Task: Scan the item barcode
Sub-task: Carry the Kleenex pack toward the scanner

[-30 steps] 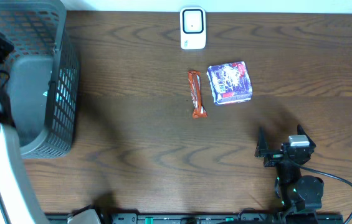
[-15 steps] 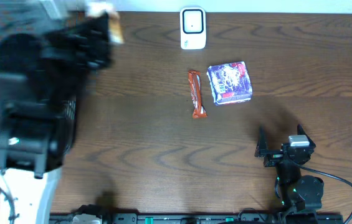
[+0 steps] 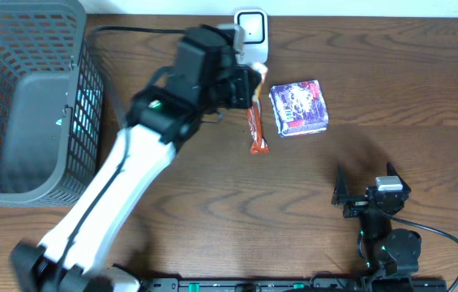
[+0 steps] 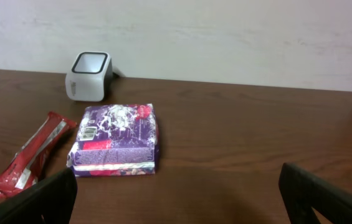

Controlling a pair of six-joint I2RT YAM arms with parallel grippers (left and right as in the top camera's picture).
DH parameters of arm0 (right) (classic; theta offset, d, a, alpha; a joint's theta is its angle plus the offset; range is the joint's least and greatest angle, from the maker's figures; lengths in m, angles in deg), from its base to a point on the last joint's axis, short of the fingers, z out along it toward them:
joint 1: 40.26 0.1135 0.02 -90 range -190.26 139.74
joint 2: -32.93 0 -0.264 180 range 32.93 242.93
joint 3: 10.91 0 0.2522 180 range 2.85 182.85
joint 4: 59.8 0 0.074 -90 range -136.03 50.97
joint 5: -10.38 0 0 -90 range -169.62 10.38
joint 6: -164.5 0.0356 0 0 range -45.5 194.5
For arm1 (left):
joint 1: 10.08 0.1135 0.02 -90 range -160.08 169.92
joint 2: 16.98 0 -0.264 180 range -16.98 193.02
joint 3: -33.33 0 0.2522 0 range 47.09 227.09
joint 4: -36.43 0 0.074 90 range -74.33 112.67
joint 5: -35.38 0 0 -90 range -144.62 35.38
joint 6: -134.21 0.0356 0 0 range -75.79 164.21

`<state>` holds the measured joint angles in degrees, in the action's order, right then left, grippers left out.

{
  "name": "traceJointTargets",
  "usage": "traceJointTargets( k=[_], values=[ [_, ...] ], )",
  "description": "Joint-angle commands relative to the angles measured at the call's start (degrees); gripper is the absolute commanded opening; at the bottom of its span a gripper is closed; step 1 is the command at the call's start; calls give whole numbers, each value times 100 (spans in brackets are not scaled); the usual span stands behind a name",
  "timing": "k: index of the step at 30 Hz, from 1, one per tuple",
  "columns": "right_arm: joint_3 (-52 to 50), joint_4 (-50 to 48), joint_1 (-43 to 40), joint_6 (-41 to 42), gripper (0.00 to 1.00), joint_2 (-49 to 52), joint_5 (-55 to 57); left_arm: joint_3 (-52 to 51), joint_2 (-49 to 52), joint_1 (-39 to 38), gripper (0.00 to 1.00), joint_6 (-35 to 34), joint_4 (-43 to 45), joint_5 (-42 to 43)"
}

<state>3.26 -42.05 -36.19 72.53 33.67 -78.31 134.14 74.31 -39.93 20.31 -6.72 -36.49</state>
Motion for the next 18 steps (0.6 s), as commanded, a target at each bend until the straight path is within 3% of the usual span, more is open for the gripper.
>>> traceJointTargets(
  k=[1, 7, 12, 15, 18],
  values=[
    [-9, 11, -24, -44, 99, -2, 52, 39, 562, -131, 8, 114, 11, 68],
    [-9, 11, -24, -44, 99, -2, 52, 39, 1523, -304, 8, -94, 258, 70],
    [-9, 11, -24, -44, 99, -2, 52, 39, 2096, -400, 17, -481, 575, 70],
    [-9, 11, -24, -44, 99, -2, 52, 39, 2199, -411, 49, -492, 664, 70],
    [-9, 11, -24, -44, 99, -2, 52, 42, 2192, -409, 64, -490, 706, 72]
  ],
)
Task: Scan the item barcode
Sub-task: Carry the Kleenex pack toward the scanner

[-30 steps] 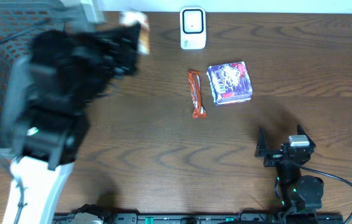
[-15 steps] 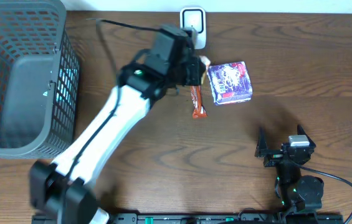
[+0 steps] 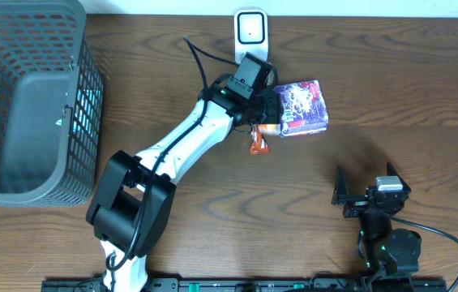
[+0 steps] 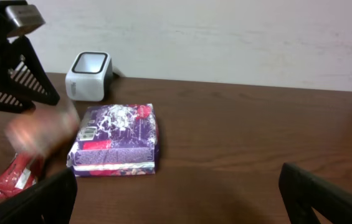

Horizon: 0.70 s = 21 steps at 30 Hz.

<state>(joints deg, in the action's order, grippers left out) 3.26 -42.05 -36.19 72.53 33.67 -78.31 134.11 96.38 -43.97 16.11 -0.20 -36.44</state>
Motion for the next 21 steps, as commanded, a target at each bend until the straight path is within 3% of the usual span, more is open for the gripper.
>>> traceJointTargets(
  k=[1, 2, 3, 9, 21],
  values=[
    [-9, 11, -24, -44, 99, -2, 52, 44, -33, -4, 68, -70, 76, 68],
    [-9, 11, -24, -44, 99, -2, 52, 52, -61, -4, 76, -70, 96, 68],
    [-9, 11, -24, -44, 99, -2, 52, 66, -94, 0, 77, -68, 101, 70],
    [-9, 11, -24, -44, 99, -2, 52, 109, -638, 76, 78, -66, 210, 68],
    [-9, 11, -24, -44, 99, -2, 52, 107, -2876, 798, 79, 76, -11, 66]
  ],
)
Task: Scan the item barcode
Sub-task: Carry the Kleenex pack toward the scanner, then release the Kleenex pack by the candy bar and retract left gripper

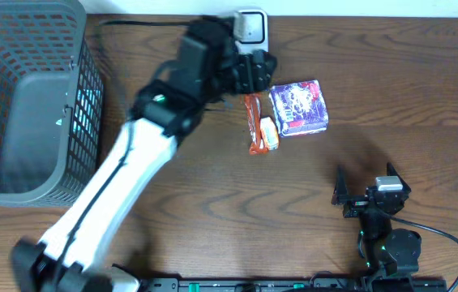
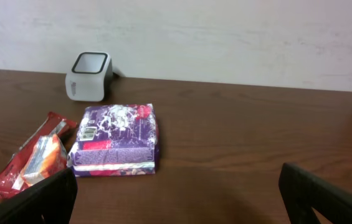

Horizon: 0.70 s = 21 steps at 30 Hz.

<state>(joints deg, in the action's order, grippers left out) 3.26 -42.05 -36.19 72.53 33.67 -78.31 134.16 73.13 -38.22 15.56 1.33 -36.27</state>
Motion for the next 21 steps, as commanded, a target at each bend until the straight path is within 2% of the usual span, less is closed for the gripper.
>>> traceJointTargets(
  k=[1, 8, 11, 21],
  values=[
    [-9, 11, -24, -44, 99, -2, 52, 103, -693, 295, 78, 219, -219, 48],
    [-9, 11, -24, -44, 99, -2, 52, 103, -1690, 1154, 79, 1180, -1204, 26],
    [-9, 11, -24, -44, 99, -2, 52, 103, -1989, 1692, 79, 1193, -1360, 4],
    [-9, 11, -24, -44, 99, -2, 52, 103, -2496, 3792, 78, 1102, -1021, 4]
  ],
)
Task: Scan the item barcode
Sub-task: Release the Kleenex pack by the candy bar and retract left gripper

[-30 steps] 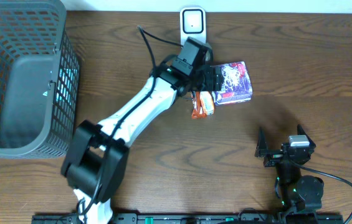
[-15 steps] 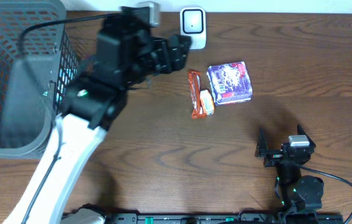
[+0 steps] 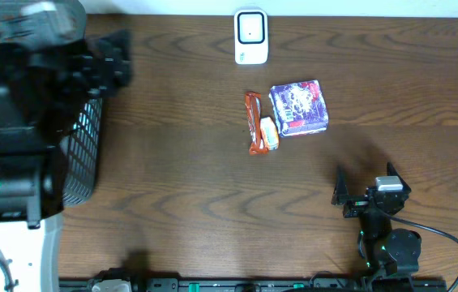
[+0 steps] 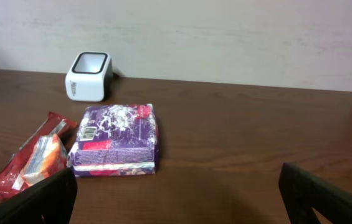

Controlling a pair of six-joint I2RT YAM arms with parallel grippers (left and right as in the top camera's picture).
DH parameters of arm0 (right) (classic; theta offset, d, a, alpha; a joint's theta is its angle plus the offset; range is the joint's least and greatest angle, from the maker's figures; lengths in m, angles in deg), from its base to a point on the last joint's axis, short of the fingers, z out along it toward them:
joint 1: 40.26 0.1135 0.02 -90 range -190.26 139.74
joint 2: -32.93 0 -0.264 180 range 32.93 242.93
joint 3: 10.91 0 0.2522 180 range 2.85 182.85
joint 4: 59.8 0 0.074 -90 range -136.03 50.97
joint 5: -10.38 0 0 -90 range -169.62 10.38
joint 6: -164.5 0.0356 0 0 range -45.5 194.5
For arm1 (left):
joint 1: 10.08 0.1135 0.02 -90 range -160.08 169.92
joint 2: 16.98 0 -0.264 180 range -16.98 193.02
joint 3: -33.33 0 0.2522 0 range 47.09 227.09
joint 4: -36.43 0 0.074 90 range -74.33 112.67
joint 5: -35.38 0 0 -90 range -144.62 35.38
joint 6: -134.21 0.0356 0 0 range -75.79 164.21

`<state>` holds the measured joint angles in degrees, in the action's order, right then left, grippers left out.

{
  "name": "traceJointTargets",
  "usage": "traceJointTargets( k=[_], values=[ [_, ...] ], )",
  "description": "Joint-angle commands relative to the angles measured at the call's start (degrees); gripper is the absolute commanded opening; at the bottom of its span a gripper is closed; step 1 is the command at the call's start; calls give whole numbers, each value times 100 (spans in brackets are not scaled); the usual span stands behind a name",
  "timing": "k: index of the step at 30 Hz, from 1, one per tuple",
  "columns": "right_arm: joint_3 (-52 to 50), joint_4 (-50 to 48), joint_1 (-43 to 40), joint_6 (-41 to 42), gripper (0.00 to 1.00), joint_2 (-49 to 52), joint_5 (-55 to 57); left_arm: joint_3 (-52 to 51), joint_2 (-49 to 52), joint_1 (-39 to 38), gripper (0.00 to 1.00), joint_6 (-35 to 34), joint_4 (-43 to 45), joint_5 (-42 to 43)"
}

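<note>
The white barcode scanner (image 3: 250,34) (image 4: 89,74) stands at the table's back edge. In front of it lie a purple packet (image 3: 299,107) (image 4: 116,140), a long red bar (image 3: 251,113) (image 4: 45,134) and a small orange packet (image 3: 269,135) (image 4: 43,158) resting against the red bar. My left gripper (image 3: 113,58) is far left, high and blurred over the basket, with its jaws unclear and nothing seen in them. My right gripper (image 3: 370,193) (image 4: 176,202) rests open near the front right, empty, facing the items.
A grey mesh basket (image 3: 84,158) sits at the far left, mostly covered by my left arm. The right arm's cable (image 3: 447,239) loops at the front right. A pale wall runs behind the scanner.
My left arm has moved from beside the scanner to the far left over the basket. The orange packet, red bar and purple packet lie as before. The right arm is unchanged.
My left gripper was first above the red bar near the scanner. Then it was low beside the purple packet with an orange blur at it. Then the orange packet lay on the red bar with the gripper by the scanner. Now the arm is over the basket.
</note>
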<state>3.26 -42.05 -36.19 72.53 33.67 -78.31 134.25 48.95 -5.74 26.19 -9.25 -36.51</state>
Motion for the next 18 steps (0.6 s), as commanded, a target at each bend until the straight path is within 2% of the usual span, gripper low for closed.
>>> traceJointTargets(
  k=[1, 12, 14, 18],
  values=[
    [-9, 11, -24, -44, 99, -2, 52, 94, -76, 767, 78, -66, -9, 31],
    [-9, 11, -24, -44, 99, -2, 52, 94, 621, 2699, 78, -256, -136, 28],
    [-9, 11, -24, -44, 99, -2, 52, 94, 881, 2953, 78, -476, -127, 28],
    [-9, 11, -24, -44, 99, -2, 52, 94, 1510, 3281, 78, -1427, -295, 90]
  ],
)
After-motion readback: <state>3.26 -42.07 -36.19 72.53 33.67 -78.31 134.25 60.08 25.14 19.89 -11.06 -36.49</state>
